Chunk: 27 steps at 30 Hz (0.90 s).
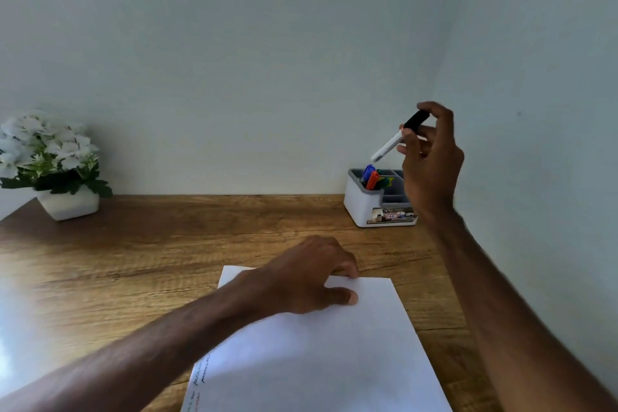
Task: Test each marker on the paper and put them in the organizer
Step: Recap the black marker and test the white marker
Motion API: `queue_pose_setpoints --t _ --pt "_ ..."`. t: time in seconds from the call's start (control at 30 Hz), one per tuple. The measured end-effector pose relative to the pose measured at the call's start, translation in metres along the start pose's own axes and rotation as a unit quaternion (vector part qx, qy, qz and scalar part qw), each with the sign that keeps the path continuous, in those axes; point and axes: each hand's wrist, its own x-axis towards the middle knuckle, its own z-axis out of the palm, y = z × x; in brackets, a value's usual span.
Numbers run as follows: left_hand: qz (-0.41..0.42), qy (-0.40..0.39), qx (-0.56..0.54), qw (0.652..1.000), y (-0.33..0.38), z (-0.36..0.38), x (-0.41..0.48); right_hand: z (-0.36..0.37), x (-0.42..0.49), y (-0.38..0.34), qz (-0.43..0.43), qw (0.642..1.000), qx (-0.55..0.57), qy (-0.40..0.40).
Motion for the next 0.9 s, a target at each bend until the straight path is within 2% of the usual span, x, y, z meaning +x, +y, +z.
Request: queue_pose_setpoints --t 0.13,0.4,0.67,0.9 --pt "-0.002 -0.007 -0.004 1.0 -0.001 0.001 0.0 0.014 -0.009 0.019 0.019 0.997 -0.043 -0.062" --pt "0.001 -0.008 -0.005 1.0 -0.003 0.001 0.001 0.012 -0.021 0.032 0.026 0.985 -0.1 -0.134" --pt "0.002 -0.009 -0.009 1.0 -0.005 0.003 0.001 0.006 -0.026 0.033 0.029 0.98 -0.117 -0.156" --pt "0.005 -0.009 -0.005 1.0 -0.009 0.005 0.003 0.003 -0.028 0.027 0.022 0.983 -0.114 -0.139"
